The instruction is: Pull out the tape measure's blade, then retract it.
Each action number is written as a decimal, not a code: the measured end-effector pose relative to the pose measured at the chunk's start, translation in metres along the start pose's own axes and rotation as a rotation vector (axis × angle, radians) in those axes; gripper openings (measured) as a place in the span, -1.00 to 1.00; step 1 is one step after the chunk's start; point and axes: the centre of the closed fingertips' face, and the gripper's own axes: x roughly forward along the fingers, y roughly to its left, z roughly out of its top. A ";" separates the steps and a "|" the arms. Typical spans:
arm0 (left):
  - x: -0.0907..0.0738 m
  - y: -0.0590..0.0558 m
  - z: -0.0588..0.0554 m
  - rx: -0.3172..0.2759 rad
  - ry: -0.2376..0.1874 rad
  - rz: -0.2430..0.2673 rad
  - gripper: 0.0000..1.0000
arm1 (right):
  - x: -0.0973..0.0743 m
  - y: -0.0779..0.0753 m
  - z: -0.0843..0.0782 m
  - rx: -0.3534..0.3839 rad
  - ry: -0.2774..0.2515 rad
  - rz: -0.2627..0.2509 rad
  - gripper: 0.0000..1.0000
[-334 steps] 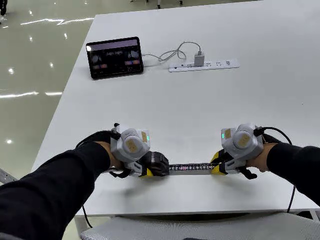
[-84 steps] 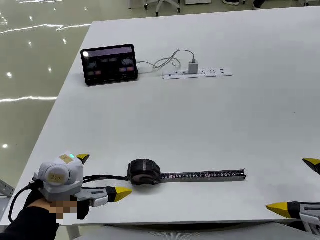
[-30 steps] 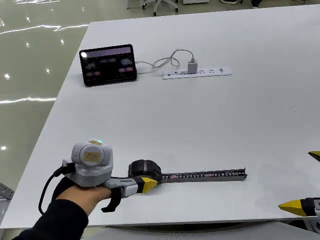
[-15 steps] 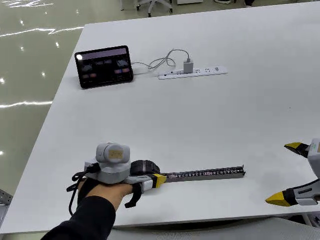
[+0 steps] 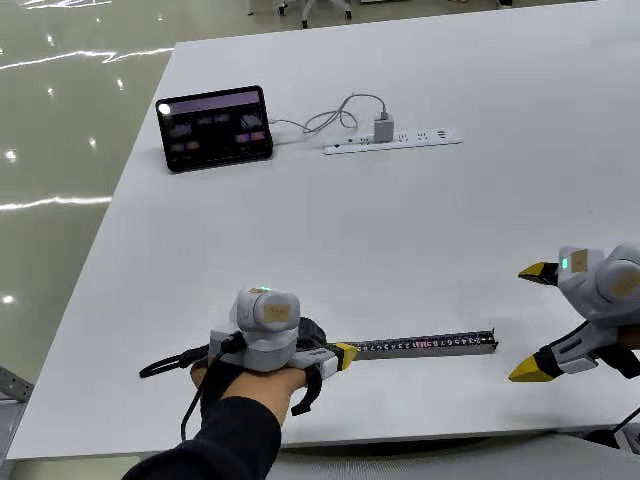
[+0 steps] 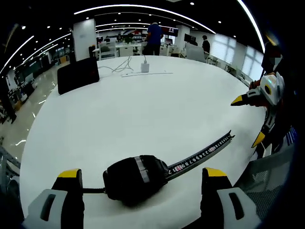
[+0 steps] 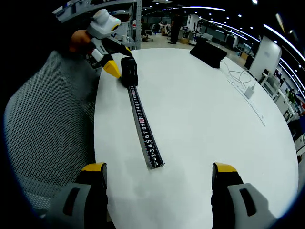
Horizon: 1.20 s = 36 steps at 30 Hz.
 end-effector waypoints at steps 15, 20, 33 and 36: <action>0.011 0.014 -0.003 -0.050 -0.019 0.015 1.00 | 0.029 0.004 -0.009 -0.128 0.139 0.133 0.04; 0.012 0.012 0.001 -0.037 -0.040 0.009 1.00 | 0.037 0.005 -0.020 -0.128 0.179 0.162 -0.01; 0.015 0.020 0.000 -0.068 -0.056 0.011 1.00 | 0.043 0.005 -0.021 -0.153 0.196 0.191 -0.52; 0.015 0.020 0.000 -0.084 -0.057 0.012 0.99 | 0.045 0.006 -0.025 -0.163 0.205 0.200 -0.61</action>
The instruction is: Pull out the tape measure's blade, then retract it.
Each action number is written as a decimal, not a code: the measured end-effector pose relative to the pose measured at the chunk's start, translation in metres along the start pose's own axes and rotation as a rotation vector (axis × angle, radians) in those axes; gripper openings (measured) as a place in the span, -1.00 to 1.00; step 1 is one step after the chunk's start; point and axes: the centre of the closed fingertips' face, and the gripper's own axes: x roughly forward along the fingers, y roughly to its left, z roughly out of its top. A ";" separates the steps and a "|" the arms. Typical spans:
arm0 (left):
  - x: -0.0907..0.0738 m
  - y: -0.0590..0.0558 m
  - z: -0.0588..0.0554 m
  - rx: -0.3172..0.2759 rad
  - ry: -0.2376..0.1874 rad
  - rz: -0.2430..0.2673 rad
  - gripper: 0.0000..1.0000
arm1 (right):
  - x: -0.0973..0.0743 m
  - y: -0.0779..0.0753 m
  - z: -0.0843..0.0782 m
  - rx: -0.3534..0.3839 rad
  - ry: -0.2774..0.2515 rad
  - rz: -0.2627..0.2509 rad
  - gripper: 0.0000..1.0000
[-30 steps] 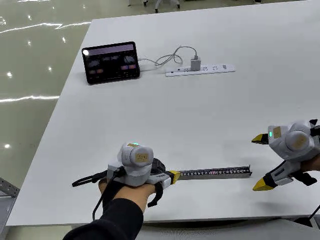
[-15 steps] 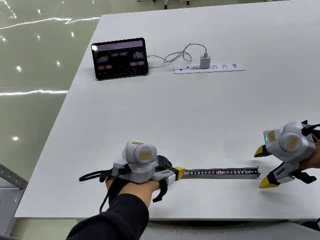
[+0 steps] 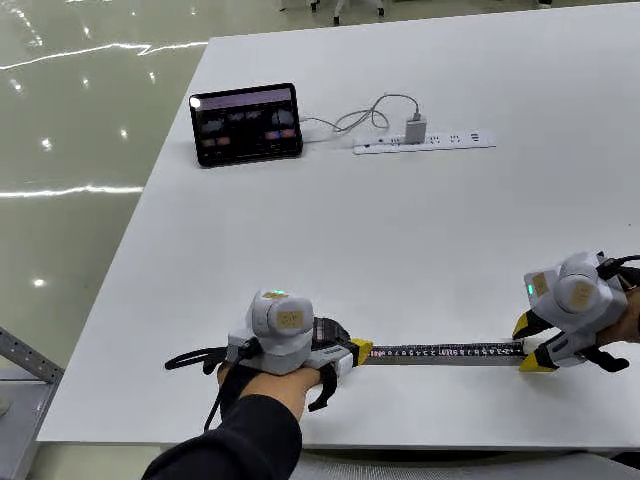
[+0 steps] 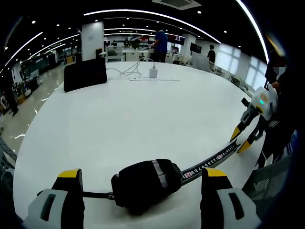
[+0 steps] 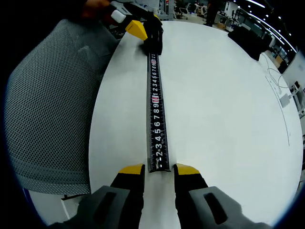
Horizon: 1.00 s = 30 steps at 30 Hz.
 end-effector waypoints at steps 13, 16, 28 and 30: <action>-0.002 0.002 0.003 -0.003 -0.009 0.020 0.85 | 0.002 0.000 0.002 -0.024 0.005 -0.006 -0.76; -0.002 0.001 0.002 -0.009 -0.008 0.015 0.83 | 0.003 -0.003 0.001 0.015 0.003 0.000 -0.77; -0.002 -0.003 -0.004 -0.048 0.029 -0.003 0.56 | 0.001 0.004 0.003 0.069 0.069 0.033 -0.80; -0.001 -0.004 -0.007 -0.054 0.045 -0.007 0.48 | -0.002 0.005 0.004 0.059 0.060 0.024 -0.80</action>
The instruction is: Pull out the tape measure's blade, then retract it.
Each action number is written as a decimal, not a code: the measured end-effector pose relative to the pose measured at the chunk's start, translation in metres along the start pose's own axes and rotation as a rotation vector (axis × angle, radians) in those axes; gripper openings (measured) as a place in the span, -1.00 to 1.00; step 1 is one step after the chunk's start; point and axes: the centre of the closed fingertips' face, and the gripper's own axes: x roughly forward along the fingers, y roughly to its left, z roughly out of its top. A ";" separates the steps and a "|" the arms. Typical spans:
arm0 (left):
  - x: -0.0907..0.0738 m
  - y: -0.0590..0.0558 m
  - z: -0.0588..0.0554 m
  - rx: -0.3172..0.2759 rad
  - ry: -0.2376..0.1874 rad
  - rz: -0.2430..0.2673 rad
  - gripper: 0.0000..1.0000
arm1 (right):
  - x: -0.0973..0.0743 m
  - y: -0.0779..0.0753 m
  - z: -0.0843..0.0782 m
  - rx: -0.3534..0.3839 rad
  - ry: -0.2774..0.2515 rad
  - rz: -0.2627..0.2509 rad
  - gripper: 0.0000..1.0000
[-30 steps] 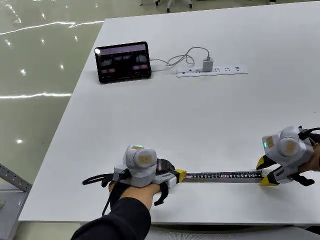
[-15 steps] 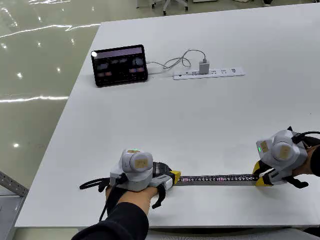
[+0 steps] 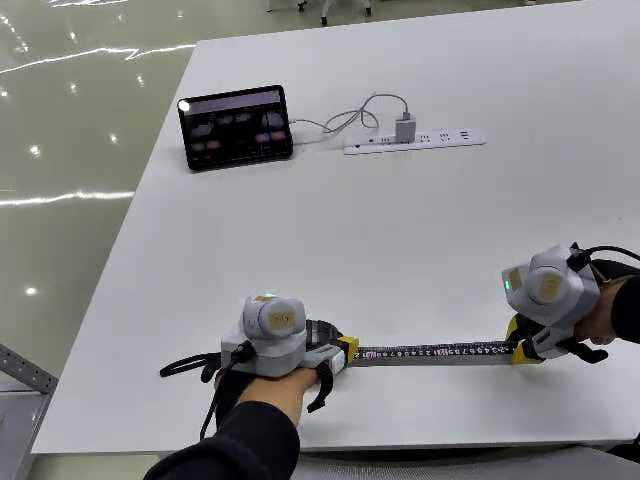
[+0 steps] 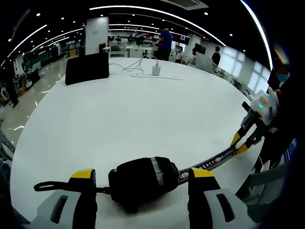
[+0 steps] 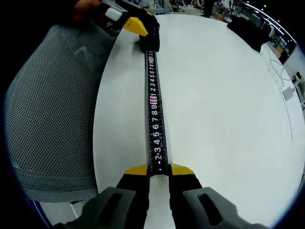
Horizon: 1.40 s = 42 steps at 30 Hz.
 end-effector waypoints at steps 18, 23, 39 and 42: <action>0.011 -0.004 -0.005 -0.057 0.060 -0.013 0.19 | -0.018 0.000 0.011 0.029 -0.038 -0.023 -0.80; 0.010 -0.003 -0.005 -0.038 0.055 -0.010 0.17 | -0.017 -0.003 0.009 0.033 -0.038 -0.025 -0.80; 0.010 -0.002 -0.005 -0.025 0.045 -0.017 0.15 | -0.010 -0.006 0.005 0.026 -0.056 -0.055 -0.80; 0.010 -0.002 -0.005 -0.023 0.047 -0.017 0.15 | -0.011 -0.007 0.006 0.023 -0.057 -0.060 -0.80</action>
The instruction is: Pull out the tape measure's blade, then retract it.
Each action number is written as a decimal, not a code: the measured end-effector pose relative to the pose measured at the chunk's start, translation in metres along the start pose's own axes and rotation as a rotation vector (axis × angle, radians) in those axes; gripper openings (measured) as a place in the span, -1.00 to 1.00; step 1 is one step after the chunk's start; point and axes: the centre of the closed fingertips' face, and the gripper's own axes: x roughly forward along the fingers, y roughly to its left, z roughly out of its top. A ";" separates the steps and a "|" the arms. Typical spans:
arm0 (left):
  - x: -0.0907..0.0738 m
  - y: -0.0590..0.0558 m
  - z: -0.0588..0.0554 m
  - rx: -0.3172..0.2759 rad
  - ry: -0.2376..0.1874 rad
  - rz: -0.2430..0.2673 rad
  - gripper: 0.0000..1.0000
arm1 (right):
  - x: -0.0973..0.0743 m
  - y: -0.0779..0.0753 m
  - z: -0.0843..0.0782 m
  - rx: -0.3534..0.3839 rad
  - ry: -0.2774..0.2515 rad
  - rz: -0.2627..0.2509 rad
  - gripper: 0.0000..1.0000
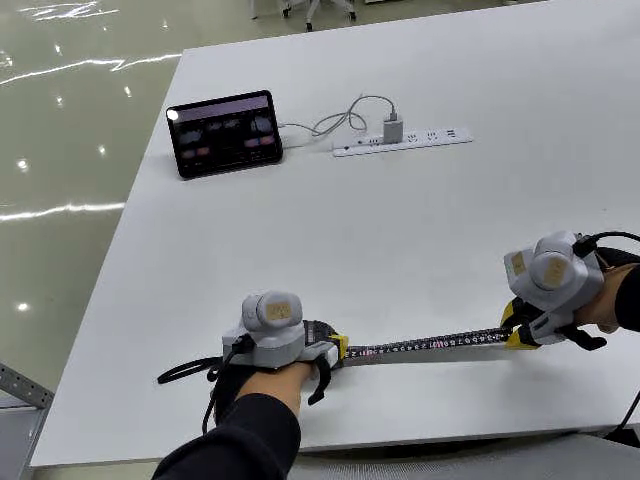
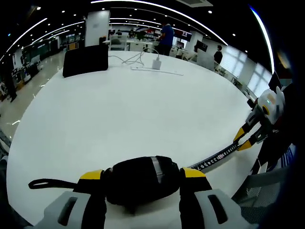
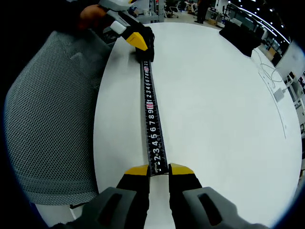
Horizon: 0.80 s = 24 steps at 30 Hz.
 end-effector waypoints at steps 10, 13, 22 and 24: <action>0.000 0.000 0.000 -0.013 -0.008 -0.009 0.15 | 0.004 0.002 0.002 -0.032 0.012 -0.012 -0.79; 0.000 0.000 0.001 -0.016 -0.006 -0.010 0.15 | 0.005 0.004 0.001 -0.031 0.014 -0.010 -0.79; 0.000 0.000 0.001 -0.022 -0.003 -0.013 0.14 | 0.006 0.005 0.002 -0.012 0.009 -0.009 -0.78; -0.001 0.000 0.000 -0.021 -0.002 -0.015 0.14 | 0.006 0.006 0.001 -0.009 0.005 -0.010 -0.78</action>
